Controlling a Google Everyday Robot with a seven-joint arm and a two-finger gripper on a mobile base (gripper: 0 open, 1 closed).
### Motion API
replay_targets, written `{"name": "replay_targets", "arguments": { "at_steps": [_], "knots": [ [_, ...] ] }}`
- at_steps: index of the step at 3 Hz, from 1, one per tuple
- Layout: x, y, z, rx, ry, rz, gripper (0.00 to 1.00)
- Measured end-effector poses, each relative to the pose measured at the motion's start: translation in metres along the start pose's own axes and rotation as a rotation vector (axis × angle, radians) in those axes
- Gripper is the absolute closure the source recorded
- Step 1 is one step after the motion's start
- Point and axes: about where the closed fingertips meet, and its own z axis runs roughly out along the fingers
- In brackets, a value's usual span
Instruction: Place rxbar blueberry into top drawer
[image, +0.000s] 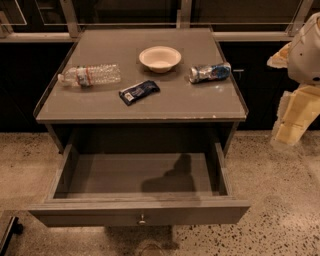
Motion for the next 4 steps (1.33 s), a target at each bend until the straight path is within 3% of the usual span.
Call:
{"name": "replay_targets", "arguments": {
  "at_steps": [2,3,4],
  "knots": [
    [-0.006,-0.006,0.002,0.007,-0.021,-0.021,0.00],
    [-0.031,-0.029,0.018,-0.012,-0.097,-0.090,0.00],
    [-0.074,-0.053,0.049,-0.076,-0.220,-0.192,0.00]
  ]
}}
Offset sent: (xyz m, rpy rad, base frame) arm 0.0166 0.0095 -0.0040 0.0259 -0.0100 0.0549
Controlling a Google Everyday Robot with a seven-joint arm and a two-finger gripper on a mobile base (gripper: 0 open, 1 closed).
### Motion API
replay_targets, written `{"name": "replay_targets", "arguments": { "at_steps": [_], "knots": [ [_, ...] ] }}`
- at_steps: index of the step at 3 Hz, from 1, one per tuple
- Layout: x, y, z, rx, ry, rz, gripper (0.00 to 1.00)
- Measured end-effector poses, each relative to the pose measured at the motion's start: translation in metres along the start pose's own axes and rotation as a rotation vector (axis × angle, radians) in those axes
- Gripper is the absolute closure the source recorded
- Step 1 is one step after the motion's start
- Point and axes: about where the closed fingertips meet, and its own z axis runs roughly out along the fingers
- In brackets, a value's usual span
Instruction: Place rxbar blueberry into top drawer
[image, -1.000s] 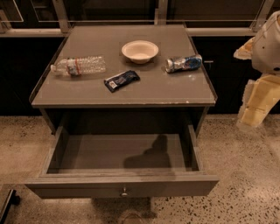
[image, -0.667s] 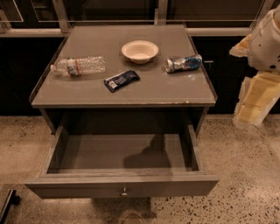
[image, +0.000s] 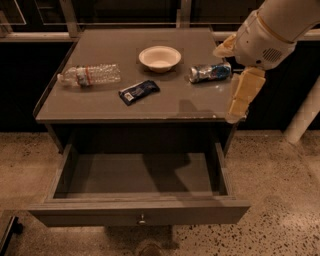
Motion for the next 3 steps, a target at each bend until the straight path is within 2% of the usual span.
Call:
{"name": "replay_targets", "arguments": {
  "at_steps": [1,3],
  "knots": [
    [-0.035,-0.026,0.045,-0.075,-0.124,-0.078,0.00],
    [-0.090,-0.056,0.106,-0.186,-0.221,-0.173,0.00]
  ]
}}
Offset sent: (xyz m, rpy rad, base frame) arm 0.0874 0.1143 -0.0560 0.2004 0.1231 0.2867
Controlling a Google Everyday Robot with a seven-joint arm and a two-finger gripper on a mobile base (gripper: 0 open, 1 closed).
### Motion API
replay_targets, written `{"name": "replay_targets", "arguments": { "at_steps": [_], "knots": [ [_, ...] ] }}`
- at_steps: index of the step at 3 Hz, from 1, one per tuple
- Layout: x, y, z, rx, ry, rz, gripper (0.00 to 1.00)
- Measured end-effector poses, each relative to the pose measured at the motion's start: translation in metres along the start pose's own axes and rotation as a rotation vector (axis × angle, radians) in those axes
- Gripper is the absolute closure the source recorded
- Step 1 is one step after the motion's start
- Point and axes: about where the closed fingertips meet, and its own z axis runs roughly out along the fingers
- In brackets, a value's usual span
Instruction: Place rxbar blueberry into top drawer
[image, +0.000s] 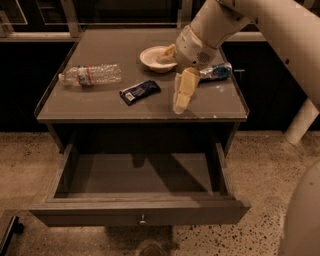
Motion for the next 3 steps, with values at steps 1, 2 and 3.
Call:
{"name": "replay_targets", "arguments": {
  "at_steps": [1,2,3],
  "knots": [
    [-0.015,-0.016,0.016,-0.010,-0.007,-0.045,0.00],
    [-0.017,-0.017,0.017,-0.009,-0.008,-0.047,0.00],
    [-0.005,-0.023,0.018,-0.006,0.005,-0.032,0.00]
  ]
}}
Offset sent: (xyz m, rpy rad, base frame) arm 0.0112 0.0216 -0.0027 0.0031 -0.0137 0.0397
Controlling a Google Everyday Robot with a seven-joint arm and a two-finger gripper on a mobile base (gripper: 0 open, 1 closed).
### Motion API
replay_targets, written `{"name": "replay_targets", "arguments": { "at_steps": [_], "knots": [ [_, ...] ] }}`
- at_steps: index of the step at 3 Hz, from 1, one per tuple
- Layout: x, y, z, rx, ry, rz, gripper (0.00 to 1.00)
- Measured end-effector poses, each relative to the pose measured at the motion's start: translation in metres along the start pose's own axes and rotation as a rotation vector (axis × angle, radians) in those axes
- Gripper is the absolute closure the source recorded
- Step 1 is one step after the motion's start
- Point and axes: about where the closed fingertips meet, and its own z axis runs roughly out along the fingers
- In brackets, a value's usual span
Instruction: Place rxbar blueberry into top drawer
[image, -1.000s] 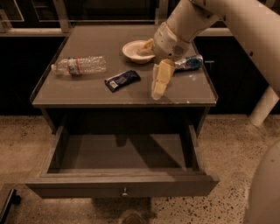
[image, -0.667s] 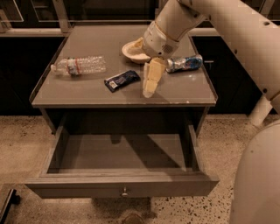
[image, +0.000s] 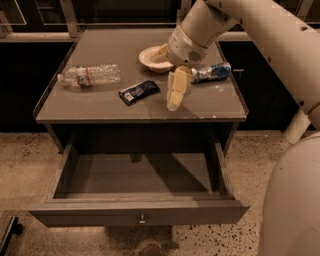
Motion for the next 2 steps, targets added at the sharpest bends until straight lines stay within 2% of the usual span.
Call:
{"name": "replay_targets", "arguments": {
  "at_steps": [1,2],
  "knots": [
    [0.009,-0.012,0.002,-0.012,0.015,-0.031,0.00],
    [0.012,-0.030,0.001,-0.003,-0.002,-0.065,0.00]
  ]
}}
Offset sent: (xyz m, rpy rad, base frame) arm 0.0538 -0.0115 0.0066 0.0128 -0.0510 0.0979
